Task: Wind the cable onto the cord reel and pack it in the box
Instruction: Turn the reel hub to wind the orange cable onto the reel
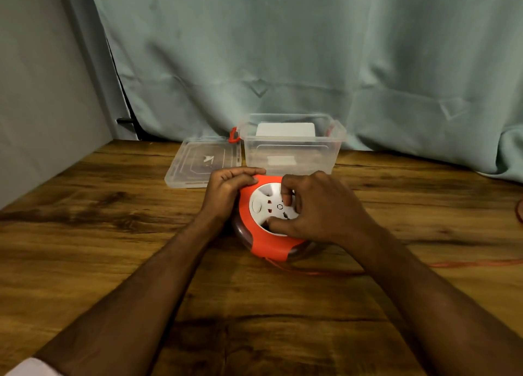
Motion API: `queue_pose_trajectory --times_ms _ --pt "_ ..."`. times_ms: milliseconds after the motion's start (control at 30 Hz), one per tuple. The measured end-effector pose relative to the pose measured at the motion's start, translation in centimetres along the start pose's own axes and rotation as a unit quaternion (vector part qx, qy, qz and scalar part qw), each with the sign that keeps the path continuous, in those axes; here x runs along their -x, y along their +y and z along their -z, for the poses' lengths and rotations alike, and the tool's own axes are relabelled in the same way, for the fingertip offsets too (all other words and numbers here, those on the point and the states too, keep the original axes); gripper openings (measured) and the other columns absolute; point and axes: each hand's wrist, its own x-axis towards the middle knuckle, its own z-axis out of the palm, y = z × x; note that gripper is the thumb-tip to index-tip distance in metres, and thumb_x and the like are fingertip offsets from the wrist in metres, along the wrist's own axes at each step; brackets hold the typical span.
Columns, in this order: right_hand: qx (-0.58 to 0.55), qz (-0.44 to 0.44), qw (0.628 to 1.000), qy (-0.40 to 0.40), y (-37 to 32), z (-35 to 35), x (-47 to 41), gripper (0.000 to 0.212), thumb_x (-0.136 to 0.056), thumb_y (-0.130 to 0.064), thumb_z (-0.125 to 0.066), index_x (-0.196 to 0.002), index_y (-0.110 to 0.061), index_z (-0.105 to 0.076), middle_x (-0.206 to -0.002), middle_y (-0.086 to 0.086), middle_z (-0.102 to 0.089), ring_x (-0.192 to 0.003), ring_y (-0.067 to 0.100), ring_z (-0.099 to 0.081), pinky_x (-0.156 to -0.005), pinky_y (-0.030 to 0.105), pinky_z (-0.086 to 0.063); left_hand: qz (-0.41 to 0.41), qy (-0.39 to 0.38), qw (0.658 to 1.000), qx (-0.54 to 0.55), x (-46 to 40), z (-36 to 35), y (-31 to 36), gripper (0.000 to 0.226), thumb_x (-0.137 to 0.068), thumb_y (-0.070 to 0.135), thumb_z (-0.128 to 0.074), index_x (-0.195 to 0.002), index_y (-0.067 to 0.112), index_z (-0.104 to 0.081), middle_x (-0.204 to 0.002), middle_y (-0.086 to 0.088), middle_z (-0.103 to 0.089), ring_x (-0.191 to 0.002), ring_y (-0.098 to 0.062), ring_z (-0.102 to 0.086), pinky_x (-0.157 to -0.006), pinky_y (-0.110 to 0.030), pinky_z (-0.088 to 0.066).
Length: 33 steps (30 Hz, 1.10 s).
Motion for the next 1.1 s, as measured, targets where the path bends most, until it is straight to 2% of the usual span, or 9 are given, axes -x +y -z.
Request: queue_pose_trajectory --times_ms 133,233,433,533,633,833,900,1033,1100 --pt "-0.005 -0.051 0.998 0.03 -0.9 -0.8 -0.1 0.049 -0.067 -0.075 -0.069 -0.072 -0.028 -0.057 -0.078 -0.014 -0.058 -0.079 0.01 -0.051 -0.069 0.029 -0.038 0.008 -0.003 1.0 0.013 0.2 -0.3 0.3 0.025 -0.085 -0.003 -0.056 -0.103 -0.006 -0.073 -0.103 -0.025 -0.073 -0.086 -0.032 -0.07 -0.074 -0.035 -0.06" --pt "-0.039 -0.045 0.998 0.037 -1.1 -0.9 -0.1 0.047 -0.073 -0.068 -0.071 -0.069 -0.023 -0.06 -0.074 -0.013 -0.062 -0.079 0.011 -0.056 -0.067 0.029 -0.039 0.011 -0.004 1.0 0.011 0.3 -0.4 0.5 0.025 -0.086 -0.007 -0.054 -0.103 -0.007 -0.073 -0.104 -0.028 -0.072 -0.085 -0.031 -0.07 -0.074 -0.035 -0.059" --pt "-0.086 0.018 0.996 0.025 0.2 0.2 -0.2 0.029 -0.081 -0.048 -0.072 -0.099 -0.035 -0.055 -0.059 -0.011 -0.062 -0.059 0.0 -0.054 -0.059 0.027 -0.045 0.009 0.0 1.0 0.001 0.2 -0.1 0.2 0.026 -0.085 0.001 -0.057 -0.104 -0.004 -0.074 -0.103 -0.025 -0.074 -0.092 -0.038 -0.07 -0.08 -0.045 -0.058" --pt "-0.091 0.057 0.994 0.006 1.1 1.1 -0.2 0.049 -0.077 -0.033 -0.073 -0.122 -0.036 -0.052 -0.073 -0.012 -0.068 -0.061 0.0 -0.057 -0.058 0.023 -0.046 0.009 -0.002 1.0 0.0 0.2 0.0 0.2 0.033 -0.079 0.01 -0.059 -0.105 -0.005 -0.073 -0.104 -0.026 -0.073 -0.095 -0.043 -0.069 -0.082 -0.048 -0.058" --pt "-0.089 0.085 0.991 -0.053 1.5 1.6 -0.3 0.073 -0.069 -0.034 -0.074 -0.136 -0.041 -0.045 -0.104 -0.017 -0.064 -0.08 0.003 -0.062 -0.064 0.024 -0.054 0.005 0.0 1.0 0.003 0.2 -0.1 0.3 0.032 -0.077 0.009 -0.059 -0.102 -0.004 -0.074 -0.101 -0.026 -0.073 -0.09 -0.039 -0.07 -0.078 -0.043 -0.058" --pt "-0.085 0.08 0.99 -0.082 2.1 1.3 -0.2 0.082 -0.072 -0.04 -0.073 -0.146 -0.043 -0.037 -0.126 -0.02 -0.062 -0.106 0.009 -0.064 -0.079 0.036 -0.061 0.005 0.002 1.0 -0.005 0.2 0.0 0.2 0.034 -0.077 0.01 -0.059 -0.103 -0.006 -0.073 -0.101 -0.025 -0.074 -0.091 -0.038 -0.07 -0.078 -0.042 -0.059" --pt "-0.083 0.071 0.991 -0.083 2.1 1.6 -0.2 0.087 -0.075 -0.039 -0.076 -0.15 -0.044 -0.031 -0.128 -0.022 -0.061 -0.105 0.006 -0.064 -0.081 0.034 -0.06 0.004 0.003 1.0 -0.006 0.3 0.0 0.2 0.033 -0.077 0.01 -0.059 -0.102 -0.004 -0.074 -0.101 -0.024 -0.074 -0.09 -0.038 -0.071 -0.078 -0.042 -0.059" --pt "-0.086 0.07 0.991 -0.08 2.0 2.1 -0.1 0.1 -0.072 -0.038 -0.082 -0.153 -0.044 -0.024 -0.122 -0.022 -0.064 -0.081 -0.008 -0.058 -0.072 0.018 -0.054 0.004 0.003 1.0 -0.023 0.2 -0.1 0.2 0.028 -0.081 0.009 -0.059 -0.101 0.0 -0.076 -0.101 -0.02 -0.075 -0.092 -0.036 -0.071 -0.078 -0.04 -0.06" --pt "-0.08 0.072 0.992 -0.071 2.0 2.2 0.0 0.099 -0.07 -0.04 -0.082 -0.152 -0.044 -0.026 -0.12 -0.021 -0.066 -0.078 -0.009 -0.057 -0.073 0.02 -0.053 0.006 0.006 1.0 -0.026 0.2 -0.1 0.2 0.024 -0.085 0.002 -0.057 -0.101 -0.001 -0.076 -0.101 -0.02 -0.075 -0.091 -0.035 -0.071 -0.078 -0.04 -0.06"
